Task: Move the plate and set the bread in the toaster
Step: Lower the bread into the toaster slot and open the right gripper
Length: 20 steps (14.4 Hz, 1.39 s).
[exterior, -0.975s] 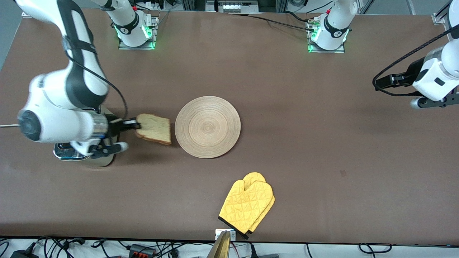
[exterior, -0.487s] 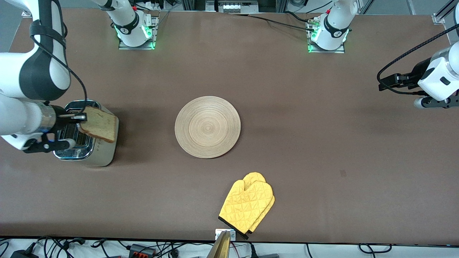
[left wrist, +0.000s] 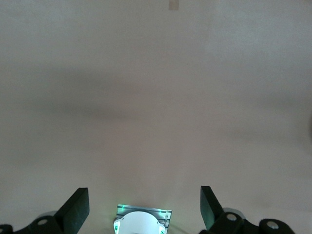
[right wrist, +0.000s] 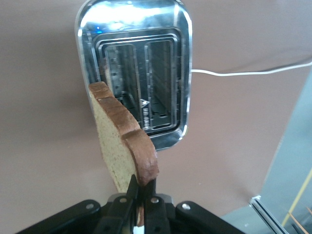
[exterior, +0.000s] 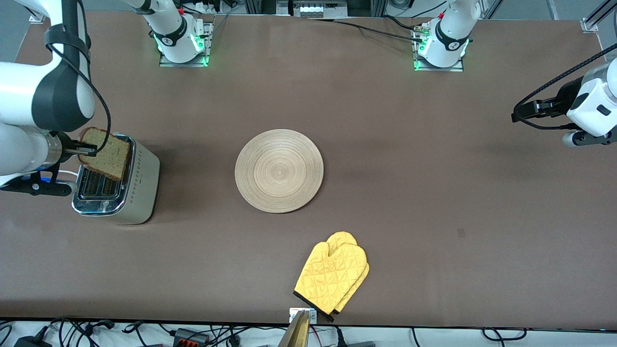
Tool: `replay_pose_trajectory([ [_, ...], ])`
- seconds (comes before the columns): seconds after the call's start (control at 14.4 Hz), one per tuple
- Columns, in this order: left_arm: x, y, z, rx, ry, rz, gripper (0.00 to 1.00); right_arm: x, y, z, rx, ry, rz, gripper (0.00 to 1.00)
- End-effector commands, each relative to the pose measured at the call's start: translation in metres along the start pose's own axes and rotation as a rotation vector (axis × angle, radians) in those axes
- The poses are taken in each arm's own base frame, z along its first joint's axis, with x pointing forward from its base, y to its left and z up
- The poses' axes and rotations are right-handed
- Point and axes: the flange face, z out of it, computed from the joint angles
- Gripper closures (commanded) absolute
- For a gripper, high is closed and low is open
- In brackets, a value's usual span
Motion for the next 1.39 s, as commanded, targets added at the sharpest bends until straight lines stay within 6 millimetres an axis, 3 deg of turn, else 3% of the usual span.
replay_pose_trajectory([
  [0.0, -0.007, 0.001, -0.008, -0.005, 0.032, -0.016, 0.00, 0.002, -0.001, -0.006, -0.072, 0.023, 0.032, 1.00],
  [0.35, -0.015, 0.002, -0.011, 0.000, 0.070, -0.024, 0.00, 0.014, 0.000, 0.013, -0.083, 0.024, 0.024, 1.00],
  [1.32, -0.017, 0.010, -0.010, 0.001, 0.052, 0.015, 0.00, 0.025, -0.010, 0.032, -0.109, -0.002, 0.007, 1.00],
])
